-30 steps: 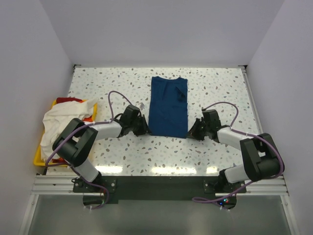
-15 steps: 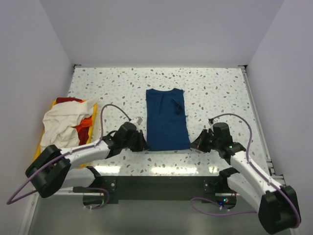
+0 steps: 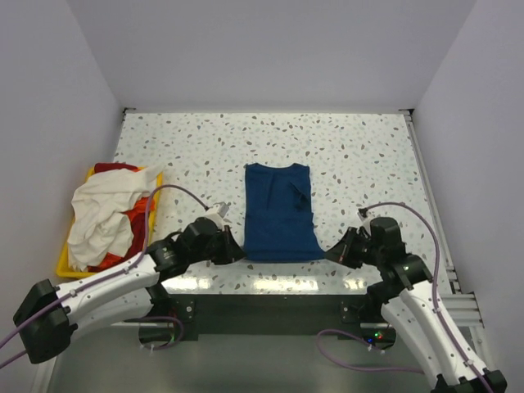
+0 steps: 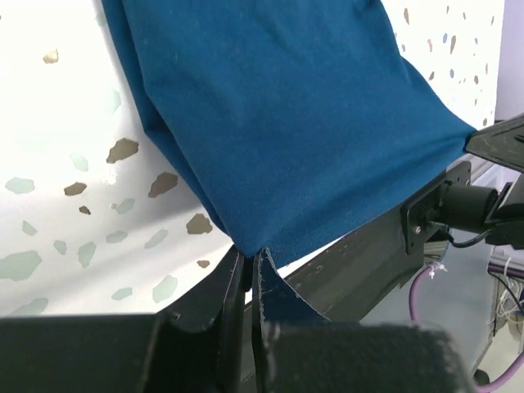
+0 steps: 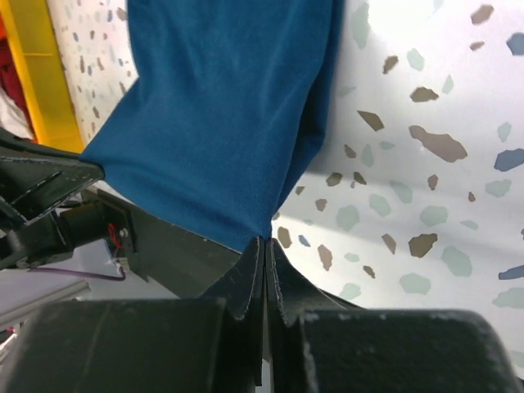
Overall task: Fold and stack the t-shirts
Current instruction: Fold the tshirt
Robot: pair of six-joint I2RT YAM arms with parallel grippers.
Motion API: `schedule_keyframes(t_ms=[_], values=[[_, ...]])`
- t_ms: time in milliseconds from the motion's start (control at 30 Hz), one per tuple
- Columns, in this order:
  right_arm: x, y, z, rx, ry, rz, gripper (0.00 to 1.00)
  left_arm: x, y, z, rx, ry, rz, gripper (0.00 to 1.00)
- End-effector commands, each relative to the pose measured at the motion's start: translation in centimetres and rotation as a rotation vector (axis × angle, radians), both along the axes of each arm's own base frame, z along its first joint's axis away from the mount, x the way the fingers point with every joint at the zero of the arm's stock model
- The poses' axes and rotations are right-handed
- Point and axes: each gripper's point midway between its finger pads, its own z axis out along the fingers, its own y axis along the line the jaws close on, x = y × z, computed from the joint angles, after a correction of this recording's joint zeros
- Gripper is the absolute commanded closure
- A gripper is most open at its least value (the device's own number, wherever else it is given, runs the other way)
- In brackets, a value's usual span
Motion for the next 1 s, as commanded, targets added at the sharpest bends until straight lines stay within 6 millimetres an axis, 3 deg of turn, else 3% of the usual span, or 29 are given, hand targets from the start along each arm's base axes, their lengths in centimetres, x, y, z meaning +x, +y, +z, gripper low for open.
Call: schedule_keyframes(t_ms=[0, 133, 167, 233, 300, 333, 367, 433, 500, 533, 567, 600, 633, 667, 700, 733, 800, 833, 867, 933, 967], values=[[1.0, -0.5, 2.9, -0.029, -0.048, -0.025, 1.0, 1.2, 0.3, 2.1, 0.04, -0.029, 0.04, 1.0], [3.7, -0.2, 6.0, -0.041, -0.101, -0.04, 1.0, 3.4, -0.4, 5.5, 0.048, -0.101, 0.05, 1.0], [4.2, 0.0, 6.5, -0.038, -0.105, -0.04, 1.0, 4.0, -0.6, 5.4, 0.066, -0.095, 0.048, 1.0], [6.0, 0.4, 8.5, -0.028, -0.156, -0.043, 1.0, 5.8, -0.8, 7.2, 0.052, -0.119, 0.042, 1.0], [7.9, 0.8, 9.0, -0.031, -0.158, -0.049, 1.0, 7.7, -0.8, 7.5, 0.054, -0.107, 0.05, 1.0], [8.8, 1.0, 10.3, -0.027, -0.188, -0.052, 1.0, 8.9, -1.2, 9.0, 0.04, -0.139, 0.044, 1.0], [9.9, 1.3, 9.8, -0.042, -0.16, -0.048, 1.0, 9.7, -1.4, 8.9, 0.045, -0.133, 0.044, 1.0], [12.0, 1.8, 11.6, -0.037, -0.202, -0.051, 1.0, 12.0, -1.5, 10.7, 0.028, -0.164, 0.055, 1.0], [14.2, 2.3, 11.3, -0.052, -0.186, -0.056, 1.0, 13.9, -1.7, 10.0, 0.036, -0.134, 0.057, 1.0], [15.3, 2.5, 12.6, -0.048, -0.211, -0.059, 1.0, 15.1, -2.0, 11.2, 0.021, -0.158, 0.06, 1.0], [16.1, 2.6, 12.7, -0.056, -0.213, -0.058, 1.0, 16.0, -2.2, 10.0, 0.033, -0.128, 0.057, 1.0], [17.4, 2.9, 11.9, -0.073, -0.191, -0.059, 1.0, 16.9, -2.2, 10.2, 0.011, -0.121, 0.056, 1.0], [18.5, 3.1, 13.0, -0.068, -0.216, -0.061, 1.0, 18.1, -2.5, 11.1, -0.006, -0.139, 0.059, 1.0], [19.4, 3.3, 13.0, -0.072, -0.213, -0.06, 1.0, 19.1, -2.6, 10.0, 0.006, -0.111, 0.063, 1.0], [20.4, 3.5, 12.0, -0.085, -0.184, -0.057, 1.0, 20.0, -2.5, 10.1, -0.004, -0.103, 0.068, 1.0], [21.8, 3.6, 12.9, -0.082, -0.204, -0.065, 1.0, 21.3, -2.7, 11.2, -0.019, -0.124, 0.07, 1.0], [23.5, 3.6, 12.9, -0.083, -0.204, -0.072, 1.0, 23.2, -2.6, 10.2, -0.014, -0.097, 0.085, 1.0], [25.2, 3.5, 12.2, -0.087, -0.185, -0.083, 1.0, 24.5, -2.9, 11.4, -0.032, -0.121, 0.084, 1.0], [26.1, 3.5, 12.1, -0.079, -0.179, -0.083, 1.0, 25.5, -3.1, 10.0, -0.024, -0.089, 0.085, 1.0], [28.6, 3.3, 11.0, -0.08, -0.156, -0.091, 1.0, 27.8, -3.0, 10.6, -0.036, -0.105, 0.098, 1.0], [29.5, 3.3, 10.4, -0.078, -0.141, -0.091, 1.0, 28.7, -3.2, 9.0, -0.026, -0.075, 0.099, 1.0]])
